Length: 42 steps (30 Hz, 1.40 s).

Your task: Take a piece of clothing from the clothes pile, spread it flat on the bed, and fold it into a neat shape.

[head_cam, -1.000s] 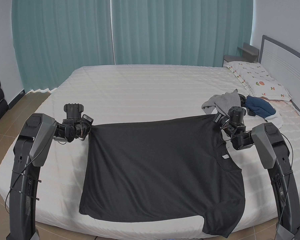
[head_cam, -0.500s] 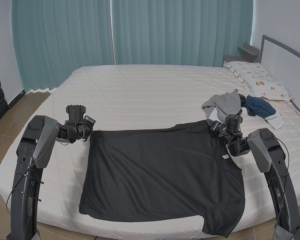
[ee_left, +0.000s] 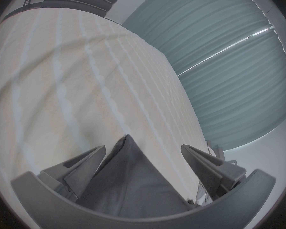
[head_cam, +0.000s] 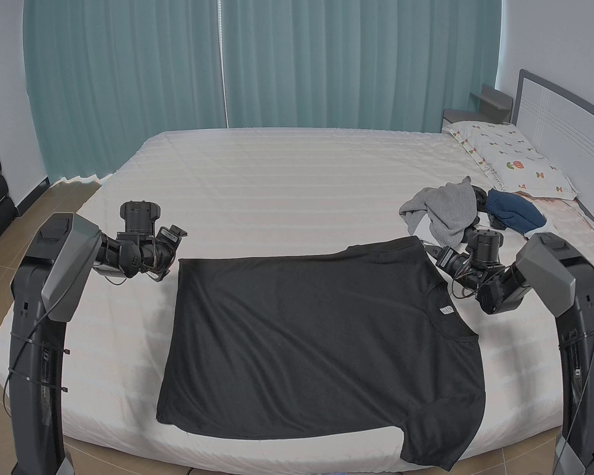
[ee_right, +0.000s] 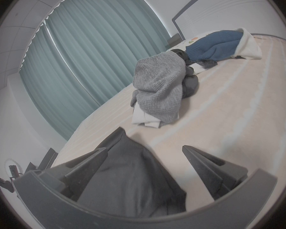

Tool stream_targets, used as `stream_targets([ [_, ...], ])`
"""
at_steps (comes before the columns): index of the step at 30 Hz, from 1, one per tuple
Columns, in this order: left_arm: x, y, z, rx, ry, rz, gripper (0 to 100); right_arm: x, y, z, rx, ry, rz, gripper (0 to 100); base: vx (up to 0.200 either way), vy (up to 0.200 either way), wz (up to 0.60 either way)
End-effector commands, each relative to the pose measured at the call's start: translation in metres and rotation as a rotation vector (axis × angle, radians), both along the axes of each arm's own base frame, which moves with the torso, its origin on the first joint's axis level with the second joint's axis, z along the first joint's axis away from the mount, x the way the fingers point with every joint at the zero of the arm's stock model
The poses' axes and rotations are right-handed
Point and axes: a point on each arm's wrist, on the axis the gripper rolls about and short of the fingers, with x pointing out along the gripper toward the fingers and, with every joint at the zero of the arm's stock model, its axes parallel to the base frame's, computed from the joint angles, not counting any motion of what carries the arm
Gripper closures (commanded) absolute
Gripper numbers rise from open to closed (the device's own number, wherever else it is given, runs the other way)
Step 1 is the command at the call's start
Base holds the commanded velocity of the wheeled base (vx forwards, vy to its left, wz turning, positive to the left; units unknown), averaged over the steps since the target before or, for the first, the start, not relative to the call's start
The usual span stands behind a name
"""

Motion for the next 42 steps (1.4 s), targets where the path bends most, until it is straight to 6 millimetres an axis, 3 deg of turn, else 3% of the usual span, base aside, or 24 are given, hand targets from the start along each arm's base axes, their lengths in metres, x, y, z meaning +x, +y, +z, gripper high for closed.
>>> stream_targets([
  [1, -0.101, -0.002, 0.059, -0.097, 0.054, -0.139, 0, -0.129, -0.018, 0.086, 0.116, 0.046, 0.103, 0, 0.000, 0.000, 0.00],
  [5, -0.146, -0.011, 0.050, -0.107, 0.082, -0.176, 0, -0.179, -0.019, 0.076, 0.136, 0.162, 0.114, 0, 0.000, 0.000, 0.00],
  [9, -0.181, -0.016, 0.043, -0.110, 0.088, -0.195, 0, -0.216, -0.018, 0.065, 0.145, 0.247, 0.116, 0, 0.000, 0.000, 0.00],
  [17, -0.232, -0.017, 0.029, -0.113, 0.120, -0.208, 0, -0.260, -0.015, 0.043, 0.172, 0.364, 0.133, 0, 0.000, 0.000, 0.00],
  [21, -0.243, -0.017, 0.019, -0.128, 0.149, -0.230, 0, -0.270, -0.012, 0.037, 0.187, 0.390, 0.150, 0, -0.050, 0.000, 0.00],
  [32, -0.248, -0.017, 0.016, -0.135, 0.163, -0.244, 0, -0.277, -0.011, 0.030, 0.183, 0.405, 0.162, 0, -0.200, 0.000, 0.00],
  [42, -0.248, -0.017, 0.011, -0.142, 0.185, -0.247, 0, -0.282, -0.005, 0.030, 0.173, 0.406, 0.184, 0, 0.000, 0.000, 0.00],
])
